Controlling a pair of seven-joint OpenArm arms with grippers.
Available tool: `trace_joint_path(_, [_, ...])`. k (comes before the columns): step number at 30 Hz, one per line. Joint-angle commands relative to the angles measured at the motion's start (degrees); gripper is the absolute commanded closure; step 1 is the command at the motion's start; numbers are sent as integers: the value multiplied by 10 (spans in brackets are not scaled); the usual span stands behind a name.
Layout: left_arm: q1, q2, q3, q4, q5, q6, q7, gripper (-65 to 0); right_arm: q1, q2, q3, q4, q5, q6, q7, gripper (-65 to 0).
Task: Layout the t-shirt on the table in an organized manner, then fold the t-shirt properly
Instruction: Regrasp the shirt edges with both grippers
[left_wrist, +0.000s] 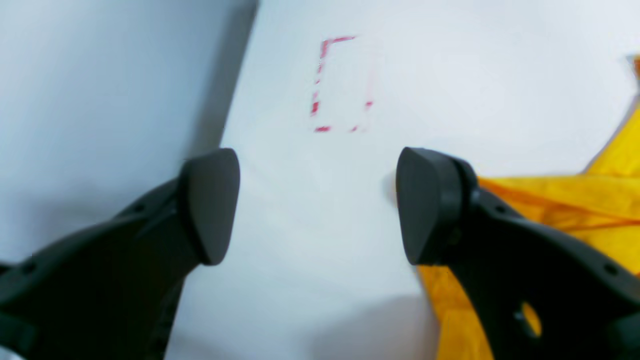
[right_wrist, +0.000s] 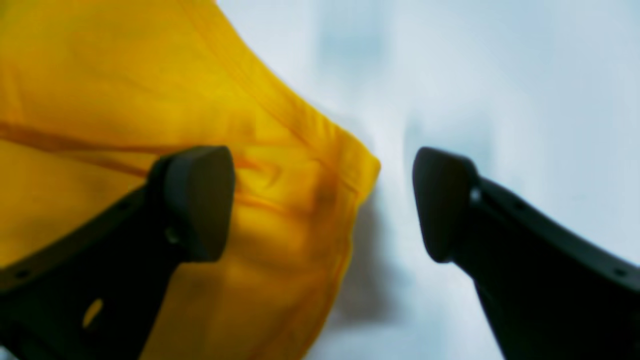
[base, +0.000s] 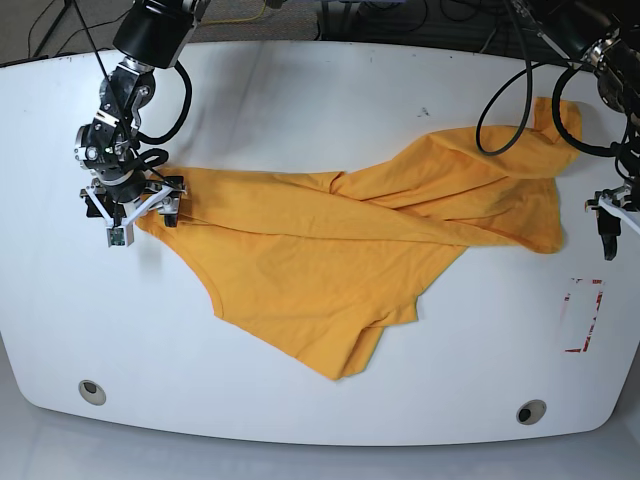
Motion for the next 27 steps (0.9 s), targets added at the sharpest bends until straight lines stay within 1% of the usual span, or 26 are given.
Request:
trace_joint_path(1, [-13, -10, 2, -10, 8, 5, -12, -465, 21, -2, 2, -11, 4, -1, 13, -485])
trace_joint_path(8, [-38, -11, 1, -65, 11, 5, -13, -465, 30, -4, 27, -41, 4, -1, 14, -360])
trace_joint_path(11, [-46, -13, 1, -89, 11, 6, -13, -465, 31, -5, 32, -41, 4, -1, 14, -325])
trace_joint_path(18, [-49, -24, 2, -127, 11, 6, -14, -465, 29, -6, 32, -41, 5, -1, 14, -271])
trace_joint_path(20, [-51, -24, 3, -138, 11, 6, -16, -465, 29, -6, 32, -41, 5, -1, 14, -239])
trace_joint_path(21, [-56, -24, 4, -146, 11, 6, -20, -465, 29, -6, 32, -41, 5, -1, 14, -206])
trace_joint_path(22, [-58, -24, 4, -149, 11, 6, -23, -465, 29, -6, 32, -41, 5, -1, 14, -195])
trace_joint_path(23, [-60, -24, 4, -159, 11, 6, -30, -465, 29, -6, 32, -41, 5, -1, 14, -155])
trace_joint_path(25, [-62, -24, 5, -171, 11, 6, -34, -467, 29, -6, 32, -41, 5, -1, 14, -109])
trace_joint_path(26, [-64, -24, 6, -182, 11, 6, -34, -467, 29, -6, 32, -41, 5, -1, 14, -71])
trace_joint_path(27, [-65, -24, 6, -189, 11, 6, -34, -468, 29, -6, 32, -41, 5, -1, 14, -54])
